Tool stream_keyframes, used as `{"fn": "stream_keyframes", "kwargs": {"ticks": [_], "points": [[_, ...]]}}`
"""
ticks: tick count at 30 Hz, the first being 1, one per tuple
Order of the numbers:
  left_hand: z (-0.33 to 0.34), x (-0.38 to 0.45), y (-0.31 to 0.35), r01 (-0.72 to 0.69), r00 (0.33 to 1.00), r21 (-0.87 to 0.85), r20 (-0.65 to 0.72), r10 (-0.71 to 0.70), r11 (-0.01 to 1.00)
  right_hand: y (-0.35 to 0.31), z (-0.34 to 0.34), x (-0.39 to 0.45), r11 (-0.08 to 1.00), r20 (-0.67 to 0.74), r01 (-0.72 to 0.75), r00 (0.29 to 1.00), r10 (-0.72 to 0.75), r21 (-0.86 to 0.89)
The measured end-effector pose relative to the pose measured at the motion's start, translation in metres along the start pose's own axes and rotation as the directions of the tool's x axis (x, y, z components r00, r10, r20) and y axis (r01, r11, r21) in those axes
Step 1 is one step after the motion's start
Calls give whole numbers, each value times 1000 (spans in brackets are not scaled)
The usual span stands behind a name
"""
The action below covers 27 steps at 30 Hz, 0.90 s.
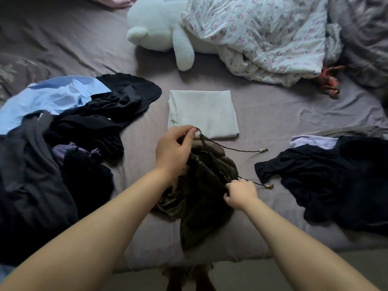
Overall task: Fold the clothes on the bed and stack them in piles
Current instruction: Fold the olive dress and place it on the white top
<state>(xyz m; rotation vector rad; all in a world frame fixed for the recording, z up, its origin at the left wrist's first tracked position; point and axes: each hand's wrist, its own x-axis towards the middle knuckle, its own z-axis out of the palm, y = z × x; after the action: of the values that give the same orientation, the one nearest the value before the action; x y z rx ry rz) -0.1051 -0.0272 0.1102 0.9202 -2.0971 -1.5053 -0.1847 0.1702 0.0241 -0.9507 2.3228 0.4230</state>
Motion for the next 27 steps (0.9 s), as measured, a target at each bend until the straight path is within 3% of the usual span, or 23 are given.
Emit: {"fn": "stream_keyframes", "kwargs": {"ticks": [4, 6, 9, 11, 13, 15, 18, 19, 21, 23, 24, 25, 26, 27], "points": [[-7, 0, -18, 13, 990, 127, -141, 5, 992, 27, -2, -9, 983, -171, -121, 975, 144, 135], [-11, 3, -27, 84, 973, 162, -228, -46, 983, 41, -7, -12, 922, -333, -112, 911, 244, 370], [-15, 3, -33, 172, 953, 221, -283, -106, 960, 58, -25, -14, 648, -492, 108, 746, 449, 754], [-15, 2, -32, 187, 952, 224, -281, -120, 956, 62, -47, -15, 536, -565, 266, 629, 534, 802], [-14, 3, -30, 206, 947, 195, -287, -145, 959, 63, -67, -14, 453, -586, 375, 573, 573, 809], [-12, 5, -26, 226, 937, 138, -303, -176, 964, 64, -84, -11, 314, -526, 429, 585, 618, 847], [-11, 9, -13, 182, 949, 46, -271, -163, 982, 57, -115, -13, -53, -329, 465, 698, 636, 884], [-11, 9, -6, 153, 962, 23, -231, -144, 988, 53, -127, -18, -182, -279, 468, 749, 601, 865], [-12, 11, 6, 112, 984, -18, -140, -114, 994, 48, -147, -31, -312, -253, 435, 838, 483, 845], [-14, 14, 18, 99, 990, -49, -95, -103, 994, 49, -163, -45, -276, -258, 353, 909, 328, 894], [-17, 16, 23, 95, 991, -49, -88, -99, 994, 50, -169, -51, -153, -262, 308, 928, 264, 939], [-19, 18, 28, 87, 992, -43, -91, -91, 995, 52, -173, -55, 87, -281, 269, 938, 204, 959], [-21, 19, 32, 72, 992, -27, -100, -75, 997, 55, -176, -57, 406, -302, 218, 940, 157, 887], [-23, 20, 37, 45, 992, -10, -114, -46, 999, 58, -177, -58, 690, -309, 138, 942, 129, 711]]}}
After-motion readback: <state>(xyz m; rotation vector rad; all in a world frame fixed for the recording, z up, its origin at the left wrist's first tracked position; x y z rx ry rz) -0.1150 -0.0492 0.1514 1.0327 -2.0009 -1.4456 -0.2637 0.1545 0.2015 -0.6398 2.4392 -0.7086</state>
